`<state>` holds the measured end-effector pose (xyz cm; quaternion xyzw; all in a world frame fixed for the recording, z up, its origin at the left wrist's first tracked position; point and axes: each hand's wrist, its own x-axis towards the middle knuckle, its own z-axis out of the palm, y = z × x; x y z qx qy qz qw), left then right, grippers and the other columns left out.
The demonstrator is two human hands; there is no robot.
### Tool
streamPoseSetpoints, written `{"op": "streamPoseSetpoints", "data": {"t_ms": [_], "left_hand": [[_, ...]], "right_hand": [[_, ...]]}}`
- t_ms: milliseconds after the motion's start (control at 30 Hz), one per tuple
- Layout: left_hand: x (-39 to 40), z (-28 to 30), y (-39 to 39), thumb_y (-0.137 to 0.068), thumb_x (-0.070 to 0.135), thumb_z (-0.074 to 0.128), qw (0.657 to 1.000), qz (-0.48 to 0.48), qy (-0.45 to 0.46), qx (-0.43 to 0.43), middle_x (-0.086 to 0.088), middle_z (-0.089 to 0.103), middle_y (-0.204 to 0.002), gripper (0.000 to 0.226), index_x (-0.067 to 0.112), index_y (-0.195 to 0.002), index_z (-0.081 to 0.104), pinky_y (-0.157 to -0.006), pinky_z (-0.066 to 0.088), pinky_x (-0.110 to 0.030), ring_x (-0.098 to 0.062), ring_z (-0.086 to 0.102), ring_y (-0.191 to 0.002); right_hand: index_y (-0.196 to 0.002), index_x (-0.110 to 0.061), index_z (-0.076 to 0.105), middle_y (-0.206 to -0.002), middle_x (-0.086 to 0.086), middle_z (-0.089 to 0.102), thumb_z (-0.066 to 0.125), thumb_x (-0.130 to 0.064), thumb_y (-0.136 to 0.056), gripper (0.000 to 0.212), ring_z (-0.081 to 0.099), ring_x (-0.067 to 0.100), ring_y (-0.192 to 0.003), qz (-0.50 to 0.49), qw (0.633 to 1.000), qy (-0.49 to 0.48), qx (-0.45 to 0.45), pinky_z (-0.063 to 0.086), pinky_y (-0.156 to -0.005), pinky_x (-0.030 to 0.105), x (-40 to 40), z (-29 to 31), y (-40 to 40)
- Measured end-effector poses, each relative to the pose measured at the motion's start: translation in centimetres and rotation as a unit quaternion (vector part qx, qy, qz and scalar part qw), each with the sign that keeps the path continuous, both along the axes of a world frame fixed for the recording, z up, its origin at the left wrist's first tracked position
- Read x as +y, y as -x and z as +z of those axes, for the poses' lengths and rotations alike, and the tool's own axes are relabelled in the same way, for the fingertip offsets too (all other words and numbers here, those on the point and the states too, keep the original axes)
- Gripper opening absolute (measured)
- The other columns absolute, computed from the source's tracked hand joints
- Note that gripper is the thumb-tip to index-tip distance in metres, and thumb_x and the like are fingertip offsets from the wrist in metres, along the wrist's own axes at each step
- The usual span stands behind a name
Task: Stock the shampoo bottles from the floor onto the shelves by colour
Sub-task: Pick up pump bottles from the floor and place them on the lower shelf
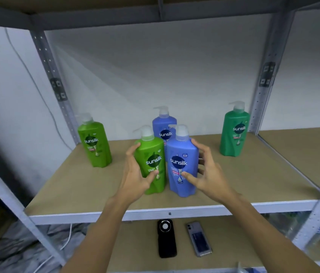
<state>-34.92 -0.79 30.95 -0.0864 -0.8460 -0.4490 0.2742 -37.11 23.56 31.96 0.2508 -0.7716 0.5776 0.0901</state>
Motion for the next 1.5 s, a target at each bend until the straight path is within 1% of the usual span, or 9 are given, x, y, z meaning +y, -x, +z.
{"op": "streamPoseSetpoints", "data": {"t_ms": [200, 400, 567, 700, 900, 1133, 1200, 1333, 1500], "left_hand": [[0.8, -0.8, -0.2, -0.079, 0.008, 0.082, 0.993, 0.046, 0.098, 0.057, -0.017, 0.027, -0.155, 0.102, 0.006, -0.155, 0.014, -0.122, 0.023, -0.031, -0.032, 0.032, -0.144], [0.9, -0.6, -0.8, -0.082, 0.012, 0.078, 0.984, 0.046, 0.149, 0.080, -0.030, 0.024, -0.151, 0.095, 0.015, -0.156, 0.019, -0.119, 0.008, -0.012, -0.026, 0.023, -0.142], [0.7, -0.5, -1.0, -0.080, 0.007, 0.080, 0.990, 0.022, 0.130, 0.054, -0.022, 0.033, -0.147, 0.099, 0.008, -0.158, 0.019, -0.114, 0.012, -0.004, -0.014, 0.033, -0.132], [0.6, -0.3, -1.0, -0.079, 0.006, 0.081, 0.993, 0.023, 0.109, 0.046, -0.015, 0.030, -0.152, 0.101, 0.008, -0.158, 0.018, -0.110, 0.012, 0.000, 0.007, 0.026, -0.127], [0.6, -0.4, -1.0, -0.078, 0.007, 0.083, 0.993, 0.012, 0.114, 0.038, 0.017, 0.018, -0.153, 0.106, 0.014, -0.158, 0.013, -0.108, 0.011, 0.001, -0.010, 0.032, -0.135], [0.1, -0.3, -1.2, -0.078, 0.008, 0.084, 0.993, 0.007, 0.115, 0.036, 0.016, 0.022, -0.149, 0.107, 0.014, -0.158, 0.013, -0.107, 0.011, 0.001, -0.015, 0.035, -0.130], [-0.2, -0.2, -1.3, -0.078, 0.007, 0.084, 0.993, 0.009, 0.113, 0.032, 0.017, 0.023, -0.147, 0.106, 0.012, -0.158, 0.015, -0.106, 0.011, 0.001, -0.016, 0.035, -0.130], [-1.7, -0.3, -1.4, -0.076, 0.007, 0.085, 0.994, 0.024, 0.106, 0.022, 0.016, 0.024, -0.149, 0.109, 0.016, -0.158, 0.014, -0.109, 0.013, 0.000, -0.015, 0.036, -0.132], [-4.9, -0.8, -1.6, -0.074, 0.010, 0.088, 0.995, 0.066, 0.070, 0.014, 0.007, 0.023, -0.162, 0.119, 0.033, -0.157, 0.005, -0.121, 0.031, -0.044, -0.017, 0.032, -0.148]], "right_hand": [[-0.144, -0.050, 0.028, -0.118, -0.030, 0.061, 0.082, -0.011, -0.083, 0.090, 0.064, -0.005, -0.106, -0.006, 1.000, -0.020, 0.000, 0.052, -0.083, 0.011, 0.1, -0.1, 0.3], [-0.151, -0.042, 0.026, -0.111, -0.034, 0.064, 0.080, -0.006, -0.084, 0.093, 0.064, -0.007, -0.105, -0.003, 1.000, -0.022, -0.008, 0.052, -0.082, 0.010, 0.2, -0.4, 0.2], [-0.149, -0.050, 0.024, -0.111, -0.025, 0.063, 0.081, -0.011, -0.085, 0.094, 0.066, 0.000, -0.102, -0.017, 0.999, -0.041, 0.003, 0.054, -0.081, 0.014, -0.2, -0.3, 0.5], [-0.150, -0.049, 0.024, -0.111, -0.023, 0.066, 0.081, -0.014, -0.085, 0.094, 0.069, 0.011, -0.097, -0.040, 0.998, -0.055, 0.013, 0.059, -0.086, 0.035, -0.8, -0.3, 1.1], [-0.154, -0.048, 0.021, -0.138, -0.009, 0.061, 0.083, -0.014, -0.083, 0.100, 0.067, 0.020, -0.106, -0.082, 0.995, -0.053, 0.030, 0.056, -0.092, 0.046, -2.4, -1.0, 2.2], [-0.157, -0.040, 0.022, -0.138, -0.011, 0.058, 0.082, -0.016, -0.084, 0.098, 0.062, 0.012, -0.111, -0.076, 0.995, -0.059, 0.033, 0.053, -0.098, 0.033, -2.7, -1.0, 2.6], [-0.158, -0.029, 0.026, -0.143, -0.002, 0.049, 0.080, -0.019, -0.085, 0.092, 0.049, 0.011, -0.124, -0.112, 0.986, -0.082, 0.092, 0.039, -0.106, 0.019, -3.0, -0.8, 2.1], [-0.154, -0.021, 0.039, -0.159, 0.010, 0.029, 0.065, -0.017, -0.087, 0.072, 0.032, 0.024, -0.146, -0.209, 0.947, -0.085, 0.227, 0.031, -0.116, 0.029, -5.0, 0.5, -0.1], [-0.151, -0.021, 0.045, -0.160, 0.002, 0.034, 0.059, -0.019, -0.089, 0.064, 0.040, 0.020, -0.141, -0.155, 0.950, -0.104, 0.252, 0.044, -0.101, 0.029, -9.4, -0.2, -2.7]]}}
